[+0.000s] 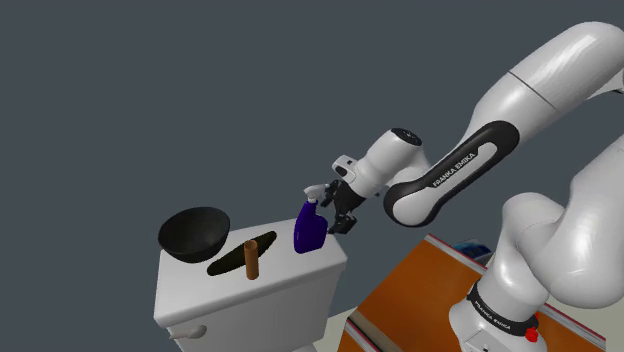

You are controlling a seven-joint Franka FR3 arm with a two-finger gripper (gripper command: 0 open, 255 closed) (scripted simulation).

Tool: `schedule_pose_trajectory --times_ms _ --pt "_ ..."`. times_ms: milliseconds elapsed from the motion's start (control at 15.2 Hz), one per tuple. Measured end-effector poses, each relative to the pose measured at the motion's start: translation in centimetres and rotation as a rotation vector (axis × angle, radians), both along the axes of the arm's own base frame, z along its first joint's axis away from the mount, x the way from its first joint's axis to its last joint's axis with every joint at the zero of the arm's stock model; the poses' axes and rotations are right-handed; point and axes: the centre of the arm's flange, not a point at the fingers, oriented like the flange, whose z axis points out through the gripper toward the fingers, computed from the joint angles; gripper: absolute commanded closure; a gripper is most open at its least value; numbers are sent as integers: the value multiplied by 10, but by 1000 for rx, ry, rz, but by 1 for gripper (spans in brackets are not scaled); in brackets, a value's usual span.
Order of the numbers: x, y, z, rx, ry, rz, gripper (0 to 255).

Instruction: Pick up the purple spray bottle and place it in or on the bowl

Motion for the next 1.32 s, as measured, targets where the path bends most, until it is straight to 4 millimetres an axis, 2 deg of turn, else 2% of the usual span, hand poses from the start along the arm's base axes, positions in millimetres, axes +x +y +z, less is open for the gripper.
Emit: schedule_pose_trajectory --times_ms 396,462,1122,1320 --pt "2 1 -3 0 -1 0 0" --pt "2 1 -3 0 -1 0 255" --pt "2 1 -2 0 -1 0 255" --pt "2 2 8 0 -1 0 255"
